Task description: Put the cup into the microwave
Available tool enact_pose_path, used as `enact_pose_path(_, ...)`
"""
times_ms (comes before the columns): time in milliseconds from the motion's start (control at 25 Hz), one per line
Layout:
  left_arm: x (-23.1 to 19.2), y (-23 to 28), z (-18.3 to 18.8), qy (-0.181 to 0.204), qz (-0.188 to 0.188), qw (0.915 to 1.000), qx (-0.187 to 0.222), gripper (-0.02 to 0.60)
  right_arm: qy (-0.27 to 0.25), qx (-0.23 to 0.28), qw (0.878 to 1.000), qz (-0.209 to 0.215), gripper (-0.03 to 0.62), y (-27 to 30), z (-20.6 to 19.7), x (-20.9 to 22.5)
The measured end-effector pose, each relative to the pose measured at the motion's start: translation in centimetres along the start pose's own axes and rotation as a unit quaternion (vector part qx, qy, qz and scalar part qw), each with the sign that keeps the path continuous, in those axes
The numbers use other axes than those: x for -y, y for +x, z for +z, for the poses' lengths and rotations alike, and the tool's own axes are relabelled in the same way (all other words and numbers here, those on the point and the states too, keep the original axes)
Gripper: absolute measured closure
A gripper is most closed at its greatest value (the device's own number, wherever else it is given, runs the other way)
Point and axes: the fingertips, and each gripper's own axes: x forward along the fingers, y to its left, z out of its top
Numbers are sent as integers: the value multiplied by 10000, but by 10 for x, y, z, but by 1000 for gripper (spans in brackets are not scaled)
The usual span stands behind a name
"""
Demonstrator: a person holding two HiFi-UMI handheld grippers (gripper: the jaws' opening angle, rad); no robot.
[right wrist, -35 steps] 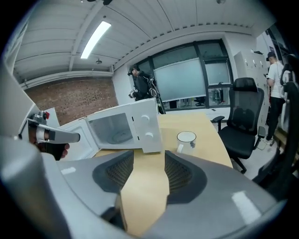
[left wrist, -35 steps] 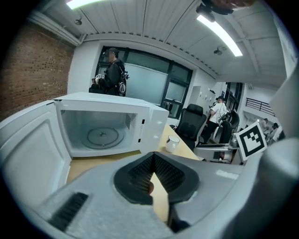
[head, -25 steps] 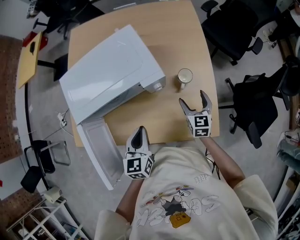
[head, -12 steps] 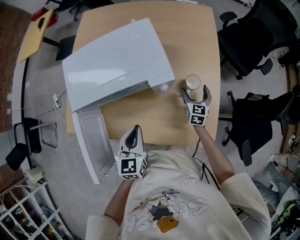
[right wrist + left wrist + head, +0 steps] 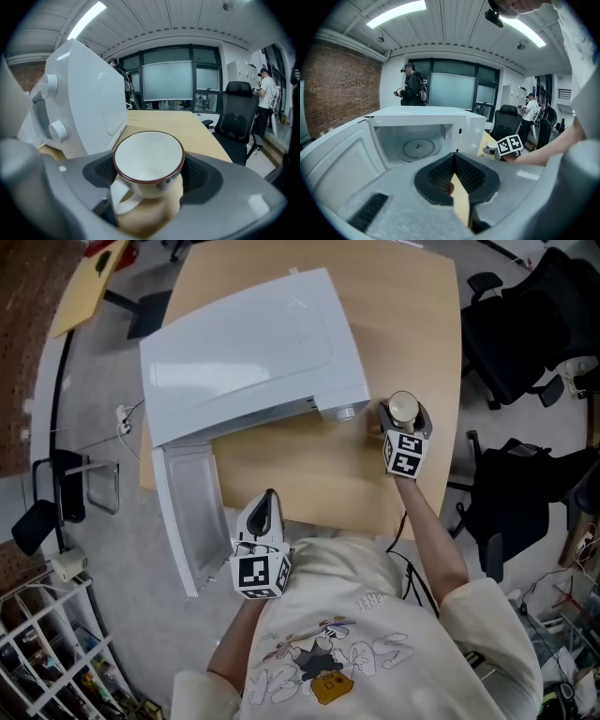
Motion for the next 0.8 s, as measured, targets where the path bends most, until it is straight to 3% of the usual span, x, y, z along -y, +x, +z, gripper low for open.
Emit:
enact_pose_path(400,6,-1,4,62,-111,9999,59,577,-242,-98,9994,207,191,-16,-2,-12)
enact_pose_path(800,6,-1,0,-145,-199,9995,195,577,-748,-71,9915,1066,191,-66,2,-69)
